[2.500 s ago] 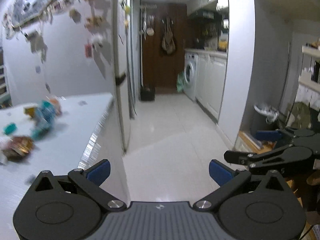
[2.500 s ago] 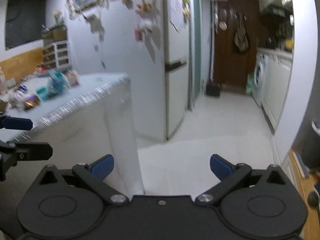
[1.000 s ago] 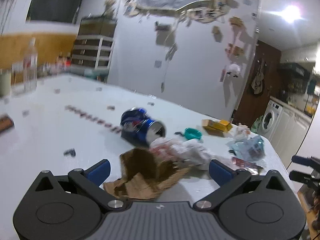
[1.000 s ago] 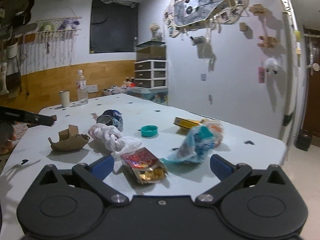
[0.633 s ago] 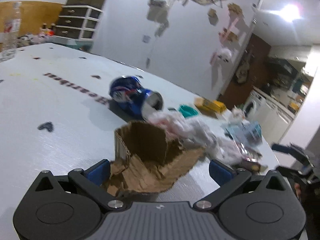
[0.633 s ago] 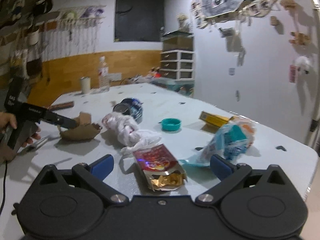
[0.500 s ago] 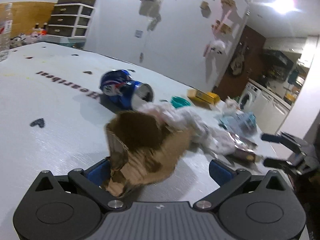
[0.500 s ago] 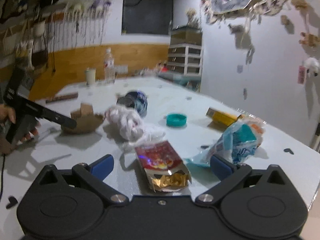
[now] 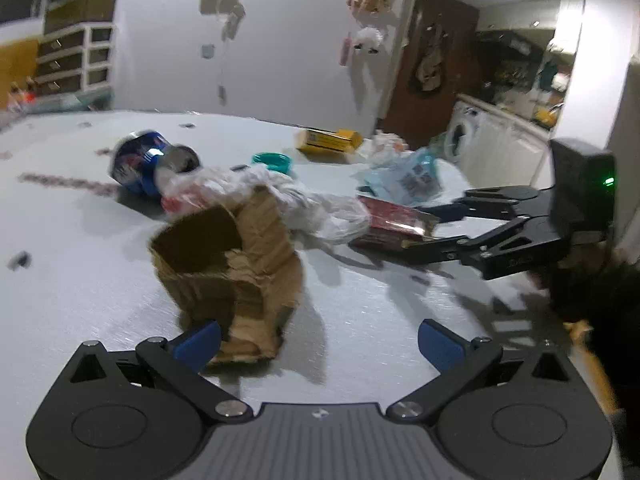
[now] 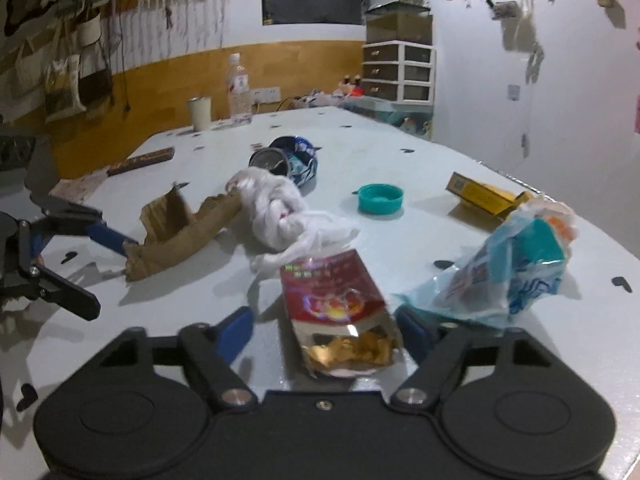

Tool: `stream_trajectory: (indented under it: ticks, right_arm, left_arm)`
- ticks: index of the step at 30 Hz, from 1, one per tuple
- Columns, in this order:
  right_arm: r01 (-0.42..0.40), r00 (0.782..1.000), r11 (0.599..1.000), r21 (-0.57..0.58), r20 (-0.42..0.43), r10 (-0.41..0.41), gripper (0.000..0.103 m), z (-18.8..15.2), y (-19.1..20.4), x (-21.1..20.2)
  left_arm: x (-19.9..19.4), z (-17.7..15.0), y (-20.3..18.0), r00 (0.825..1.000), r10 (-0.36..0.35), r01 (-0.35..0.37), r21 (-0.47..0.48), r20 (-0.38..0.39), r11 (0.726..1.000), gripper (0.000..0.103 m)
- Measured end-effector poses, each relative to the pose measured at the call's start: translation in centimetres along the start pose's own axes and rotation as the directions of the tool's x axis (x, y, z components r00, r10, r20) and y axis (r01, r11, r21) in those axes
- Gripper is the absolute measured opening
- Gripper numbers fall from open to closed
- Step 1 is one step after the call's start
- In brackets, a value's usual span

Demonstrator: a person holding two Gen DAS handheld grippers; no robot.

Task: Collect trash
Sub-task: 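Grasp the cardboard piece with the left tool while the right tool grasps the red wrapper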

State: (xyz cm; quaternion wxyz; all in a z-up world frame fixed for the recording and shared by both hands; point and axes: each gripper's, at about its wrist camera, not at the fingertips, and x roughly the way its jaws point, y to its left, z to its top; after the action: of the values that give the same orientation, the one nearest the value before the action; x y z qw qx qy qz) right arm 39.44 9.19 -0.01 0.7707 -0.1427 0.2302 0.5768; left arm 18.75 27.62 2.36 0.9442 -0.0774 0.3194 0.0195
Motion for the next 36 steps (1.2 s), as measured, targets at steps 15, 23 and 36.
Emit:
stream_trajectory:
  ticks: [15, 23, 36]
  right_arm:
    - [0.032, 0.999, 0.999, -0.017, 0.009, -0.032, 0.054, -1.6, 1.9, -2.0]
    - [0.003, 0.999, 1.000, -0.028, -0.033, -0.004, 0.054, -2.6, 3.4, -4.8]
    - [-0.027, 0.999, 0.999, -0.024, -0.029, 0.026, 0.070, -2.5, 4.1, -3.1]
  left_arm:
    - [2.5, 1.5, -0.8, 0.957, 0.290, -0.290, 0.027, 0.013, 0.957, 0.103]
    - [3.9, 1.6, -0.7, 0.924, 0.381, -0.382, 0.074, 0.036, 0.921, 0.103]
    - [4.2, 1.9, -0.2, 0.939, 0.340, -0.342, 0.019, 0.048, 0.940, 0.076]
